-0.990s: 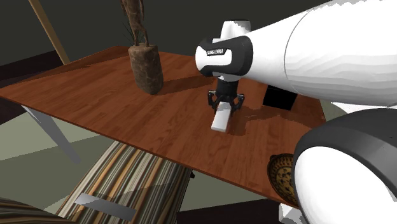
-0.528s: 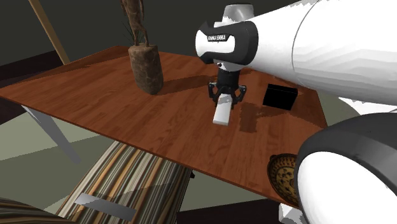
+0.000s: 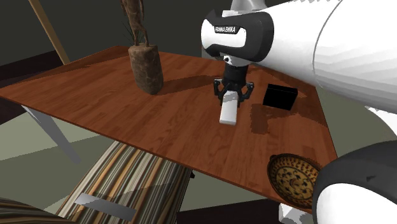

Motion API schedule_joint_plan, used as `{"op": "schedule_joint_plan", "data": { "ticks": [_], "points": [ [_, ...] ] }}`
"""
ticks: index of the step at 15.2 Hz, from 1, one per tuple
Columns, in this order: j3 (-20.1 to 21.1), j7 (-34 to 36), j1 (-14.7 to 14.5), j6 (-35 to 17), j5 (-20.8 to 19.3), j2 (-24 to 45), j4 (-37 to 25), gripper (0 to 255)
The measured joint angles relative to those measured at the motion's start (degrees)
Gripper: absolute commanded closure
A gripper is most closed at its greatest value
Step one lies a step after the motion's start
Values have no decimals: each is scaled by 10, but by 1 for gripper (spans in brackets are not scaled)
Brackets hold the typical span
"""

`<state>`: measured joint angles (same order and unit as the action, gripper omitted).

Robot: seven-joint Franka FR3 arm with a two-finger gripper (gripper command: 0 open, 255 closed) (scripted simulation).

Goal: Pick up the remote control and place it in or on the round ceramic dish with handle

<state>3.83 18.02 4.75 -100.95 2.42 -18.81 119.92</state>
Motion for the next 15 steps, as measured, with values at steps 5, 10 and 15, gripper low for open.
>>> {"op": "schedule_joint_plan", "data": {
  "ticks": [5,10,15],
  "points": [
    [-24,-33,11,22,-6,-100,79,255],
    [-56,-71,26,51,-24,-203,153,255],
    [-93,-114,48,95,-54,-300,206,255]
  ]
}}
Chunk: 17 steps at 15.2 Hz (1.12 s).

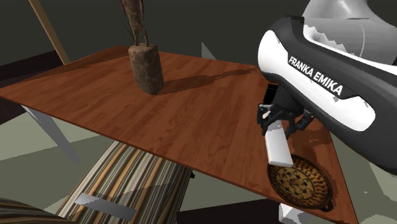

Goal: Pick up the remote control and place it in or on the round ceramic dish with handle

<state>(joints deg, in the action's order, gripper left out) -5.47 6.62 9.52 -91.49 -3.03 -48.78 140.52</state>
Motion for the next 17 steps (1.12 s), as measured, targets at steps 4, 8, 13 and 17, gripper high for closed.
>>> {"op": "schedule_joint_plan", "data": {
  "ticks": [4,8,13,17],
  "points": [
    [-31,-35,20,38,-30,-66,27,255],
    [-67,-78,44,84,-67,-131,43,255],
    [-81,-87,53,69,-82,-161,87,255],
    [-88,-87,57,45,-89,-172,124,255]
  ]
}}
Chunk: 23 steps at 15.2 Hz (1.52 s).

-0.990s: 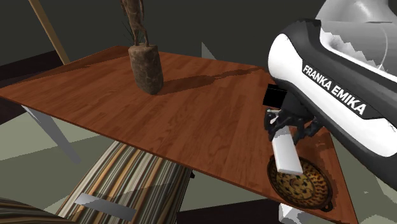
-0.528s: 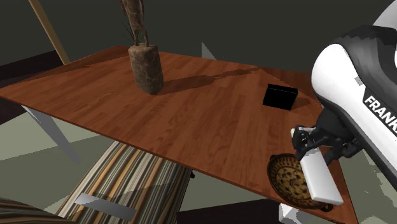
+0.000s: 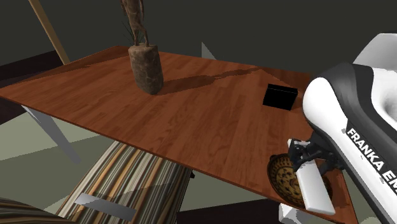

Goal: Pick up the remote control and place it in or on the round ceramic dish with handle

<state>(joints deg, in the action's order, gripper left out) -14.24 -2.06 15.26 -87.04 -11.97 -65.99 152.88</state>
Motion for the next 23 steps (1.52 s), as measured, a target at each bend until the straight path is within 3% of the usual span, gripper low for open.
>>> {"op": "schedule_joint_plan", "data": {
  "ticks": [6,11,12,18,23],
  "points": [
    [-11,-1,7,-35,-12,-14,49,255],
    [-11,0,7,-38,-12,-16,54,255],
    [-11,0,7,-38,-12,-16,54,0],
    [-11,0,7,-38,-12,-16,54,0],
    [2,-1,-2,11,2,7,-19,0]
  ]
}}
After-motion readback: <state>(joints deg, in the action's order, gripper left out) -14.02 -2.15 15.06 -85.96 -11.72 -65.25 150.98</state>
